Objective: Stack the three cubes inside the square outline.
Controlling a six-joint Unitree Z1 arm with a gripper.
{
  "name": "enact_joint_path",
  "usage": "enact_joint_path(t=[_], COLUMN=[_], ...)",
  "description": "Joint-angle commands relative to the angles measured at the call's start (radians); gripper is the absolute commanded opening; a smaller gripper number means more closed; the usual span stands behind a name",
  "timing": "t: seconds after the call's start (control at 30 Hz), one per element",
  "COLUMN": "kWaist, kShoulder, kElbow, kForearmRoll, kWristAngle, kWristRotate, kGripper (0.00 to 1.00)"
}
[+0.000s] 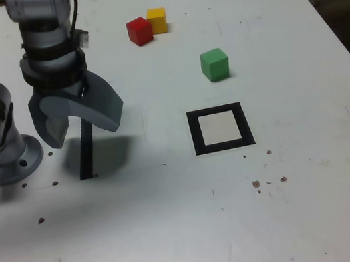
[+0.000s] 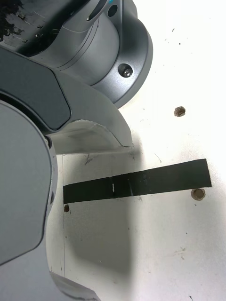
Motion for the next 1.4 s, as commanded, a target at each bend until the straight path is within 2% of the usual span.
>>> enact_joint_path(t=[0.0,0.67,1.07,1.37], kWaist=[0.001,0.001,0.031,0.127], kShoulder=[-0.006,-0.004,0.027,0.075], kElbow=[0.002,-0.002,-0.048,-0.15], kForearmRoll=[0.002,0.004,0.045,0.091], kWristAngle=[0.002,0.015,0.055,0.099], kWristRotate=[-0.002,-0.006,0.005,0.106], kGripper=[0.99,0.99,0.99,0.99])
